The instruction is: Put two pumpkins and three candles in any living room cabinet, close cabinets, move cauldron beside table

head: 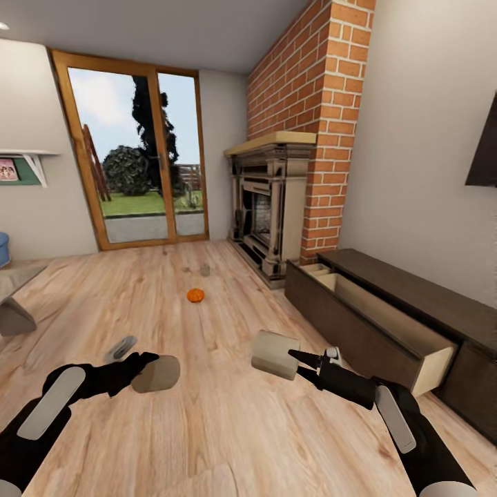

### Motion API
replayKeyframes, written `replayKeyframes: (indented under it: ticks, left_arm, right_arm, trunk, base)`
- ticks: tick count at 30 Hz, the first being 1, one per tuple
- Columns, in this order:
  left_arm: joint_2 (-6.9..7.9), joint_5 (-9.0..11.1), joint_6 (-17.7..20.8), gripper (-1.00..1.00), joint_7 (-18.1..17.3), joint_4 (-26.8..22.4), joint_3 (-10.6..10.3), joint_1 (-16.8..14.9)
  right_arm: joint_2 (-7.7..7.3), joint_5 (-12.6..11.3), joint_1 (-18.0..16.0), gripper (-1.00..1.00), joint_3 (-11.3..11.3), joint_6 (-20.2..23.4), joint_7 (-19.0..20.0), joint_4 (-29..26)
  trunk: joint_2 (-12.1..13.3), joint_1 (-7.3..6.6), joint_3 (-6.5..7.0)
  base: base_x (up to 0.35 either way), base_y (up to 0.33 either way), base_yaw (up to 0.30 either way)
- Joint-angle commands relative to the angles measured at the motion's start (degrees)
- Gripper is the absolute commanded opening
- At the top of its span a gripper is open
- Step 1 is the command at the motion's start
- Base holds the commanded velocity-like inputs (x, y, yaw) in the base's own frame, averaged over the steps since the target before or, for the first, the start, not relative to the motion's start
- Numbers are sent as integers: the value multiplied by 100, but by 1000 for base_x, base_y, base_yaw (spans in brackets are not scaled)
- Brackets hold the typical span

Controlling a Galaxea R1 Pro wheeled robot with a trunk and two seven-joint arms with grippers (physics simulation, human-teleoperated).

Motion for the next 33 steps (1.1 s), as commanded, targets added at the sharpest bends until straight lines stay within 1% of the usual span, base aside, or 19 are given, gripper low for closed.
replayKeyframes:
  ticks: [1, 19, 28, 33]
  left_arm:
    - [6, 77, -13, -100, 51, -9, -9, -3]
    - [6, 106, -9, -100, 49, -9, -9, -3]
    - [6, 131, -9, -100, 35, -16, 10, -3]
    - [1, 136, -8, -100, 33, -18, 7, -3]
  right_arm:
    - [1, -43, -5, -100, -6, 44, 18, 0]
    - [1, -43, -5, -100, -6, 44, 18, 0]
    - [1, -47, -5, -100, -6, 44, 24, 0]
    - [-6, -49, -5, -100, -6, 46, 28, 0]
  trunk:
    - [-3, 2, -6]
    - [-3, 2, -6]
    - [-3, 2, -6]
    - [4, -11, 105]
  base:
    - [342, 0, -248]
    - [332, 0, -249]
    - [54, 0, -239]
    - [2, 0, -56]
